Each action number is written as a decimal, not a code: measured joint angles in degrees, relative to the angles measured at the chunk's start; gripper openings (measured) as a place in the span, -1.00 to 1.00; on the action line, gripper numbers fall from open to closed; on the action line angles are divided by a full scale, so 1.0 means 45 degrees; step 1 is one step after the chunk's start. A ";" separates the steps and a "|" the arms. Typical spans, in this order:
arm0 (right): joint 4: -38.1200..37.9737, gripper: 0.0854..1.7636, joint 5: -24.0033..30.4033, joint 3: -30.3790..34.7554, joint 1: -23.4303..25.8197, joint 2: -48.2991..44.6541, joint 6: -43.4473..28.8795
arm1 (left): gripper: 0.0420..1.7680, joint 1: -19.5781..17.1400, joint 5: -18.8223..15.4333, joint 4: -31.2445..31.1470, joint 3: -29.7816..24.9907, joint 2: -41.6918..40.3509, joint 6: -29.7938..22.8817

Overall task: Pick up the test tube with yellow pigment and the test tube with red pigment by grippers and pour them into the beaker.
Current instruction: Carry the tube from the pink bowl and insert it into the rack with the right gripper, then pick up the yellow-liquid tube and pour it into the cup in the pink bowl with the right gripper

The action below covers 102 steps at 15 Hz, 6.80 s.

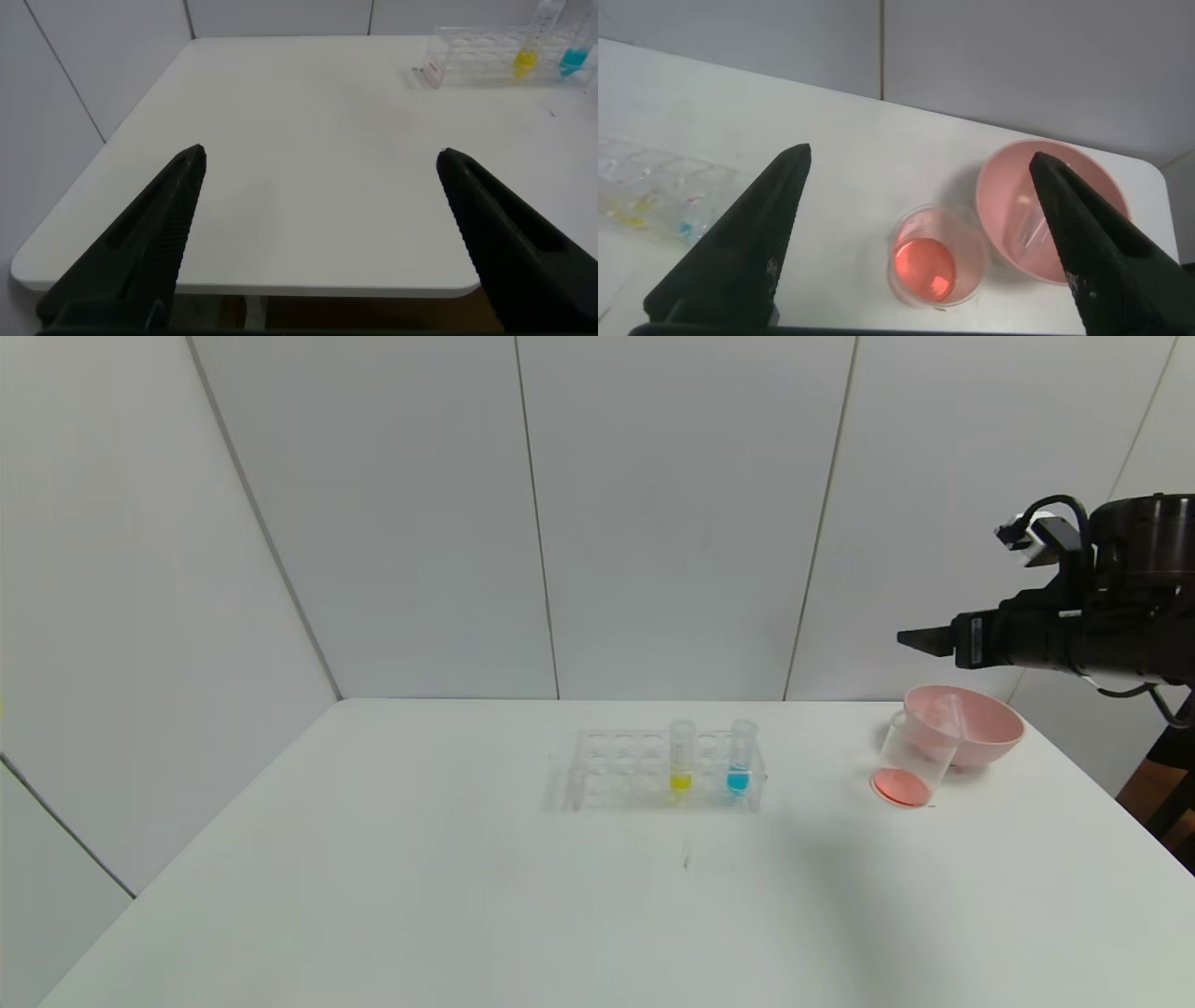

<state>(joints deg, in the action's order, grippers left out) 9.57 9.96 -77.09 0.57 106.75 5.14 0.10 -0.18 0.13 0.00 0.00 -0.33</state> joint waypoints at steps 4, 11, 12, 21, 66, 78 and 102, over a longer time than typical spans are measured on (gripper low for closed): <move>0.2113 0.91 -0.1089 0.3172 -0.2636 -0.1728 -0.0444 | 1.00 0.0000 0.0000 0.0005 0.0000 0.0000 0.0000; 0.5475 0.92 -0.2991 0.5838 -0.6220 -0.1942 -0.1300 | 1.00 0.0000 0.0000 0.0011 0.0000 0.0000 0.0003; 0.6076 0.92 -0.3338 0.6052 -0.6670 -0.1690 -0.1392 | 1.00 0.0000 0.0000 0.0005 0.0000 0.0000 0.0003; 1.0311 0.92 -0.4817 0.6561 -0.8837 0.1978 -0.1780 | 1.00 0.0000 0.0000 0.0005 0.0000 0.0000 0.0000; 1.3402 0.93 -0.5898 0.2555 -0.7439 0.7252 -0.0463 | 1.00 0.0000 0.0000 0.0005 0.0000 0.0000 0.0000; 1.3572 -0.48 -0.6317 0.2500 -0.7629 0.7257 -0.0396 | 1.00 0.0003 0.0005 0.0011 0.0000 0.0000 0.0000; 1.1205 -0.48 -0.6204 0.1671 -0.7894 0.5077 0.0065 | 1.00 0.0000 0.0000 0.0005 0.0000 0.0000 0.0003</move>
<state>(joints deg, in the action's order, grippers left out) 59.99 -17.96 -69.57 -34.95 129.60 5.44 0.10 -0.18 0.16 0.00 0.00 -0.32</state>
